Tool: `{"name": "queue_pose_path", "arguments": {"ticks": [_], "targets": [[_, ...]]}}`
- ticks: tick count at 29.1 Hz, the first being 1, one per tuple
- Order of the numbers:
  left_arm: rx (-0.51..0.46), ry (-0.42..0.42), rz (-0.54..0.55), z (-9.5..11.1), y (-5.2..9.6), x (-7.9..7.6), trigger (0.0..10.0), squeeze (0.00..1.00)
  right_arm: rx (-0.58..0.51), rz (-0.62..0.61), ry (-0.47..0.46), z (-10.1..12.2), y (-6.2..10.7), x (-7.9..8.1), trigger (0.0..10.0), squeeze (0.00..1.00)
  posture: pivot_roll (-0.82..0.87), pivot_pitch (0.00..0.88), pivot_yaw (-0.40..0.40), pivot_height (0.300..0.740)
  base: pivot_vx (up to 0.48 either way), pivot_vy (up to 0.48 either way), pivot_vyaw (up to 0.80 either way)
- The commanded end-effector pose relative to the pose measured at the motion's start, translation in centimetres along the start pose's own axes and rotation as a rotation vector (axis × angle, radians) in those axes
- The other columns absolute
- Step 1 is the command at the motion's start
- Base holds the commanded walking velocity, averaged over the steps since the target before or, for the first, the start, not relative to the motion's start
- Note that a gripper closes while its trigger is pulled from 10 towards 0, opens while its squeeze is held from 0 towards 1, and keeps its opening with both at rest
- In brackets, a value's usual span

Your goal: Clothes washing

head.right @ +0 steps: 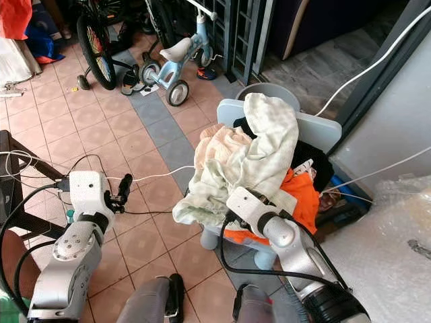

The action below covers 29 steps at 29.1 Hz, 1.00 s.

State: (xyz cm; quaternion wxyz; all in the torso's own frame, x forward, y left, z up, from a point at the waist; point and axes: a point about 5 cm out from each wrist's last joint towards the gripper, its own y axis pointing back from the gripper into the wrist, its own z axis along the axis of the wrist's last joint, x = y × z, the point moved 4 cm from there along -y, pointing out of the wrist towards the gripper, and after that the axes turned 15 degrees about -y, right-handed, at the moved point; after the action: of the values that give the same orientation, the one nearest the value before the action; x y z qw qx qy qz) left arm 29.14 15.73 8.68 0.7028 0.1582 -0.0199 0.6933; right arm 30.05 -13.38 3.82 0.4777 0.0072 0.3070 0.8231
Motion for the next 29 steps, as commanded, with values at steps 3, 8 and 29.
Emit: {"name": "queue_pose_path", "arguments": {"ticks": [3, 8, 29], "targets": [[0.014, -0.011, 0.015, -0.4, -0.1, 0.2, 10.0, 0.0, 0.03, 0.01, -0.121, -0.8, -0.2, 0.1, 0.0, 0.0, 0.02, 0.158, 0.042, 0.74, 0.0, 0.0, 0.0], [0.009, 0.001, 0.025, -0.3, -0.4, 0.3, 10.0, 0.0, 0.029, -0.03, -0.275, -1.2, -0.2, -0.2, 0.0, 0.0, 0.01, 0.156, 0.046, 0.74, 0.0, 0.0, 0.0], [0.03, 0.036, 0.008, -0.5, -0.6, 0.0, 10.0, 0.0, -0.035, -0.157, -0.746, -0.2, 0.5, -1.4, 0.0, 0.0, 0.01, 0.151, 0.04, 0.74, 0.0, 0.0, 0.0]]}}
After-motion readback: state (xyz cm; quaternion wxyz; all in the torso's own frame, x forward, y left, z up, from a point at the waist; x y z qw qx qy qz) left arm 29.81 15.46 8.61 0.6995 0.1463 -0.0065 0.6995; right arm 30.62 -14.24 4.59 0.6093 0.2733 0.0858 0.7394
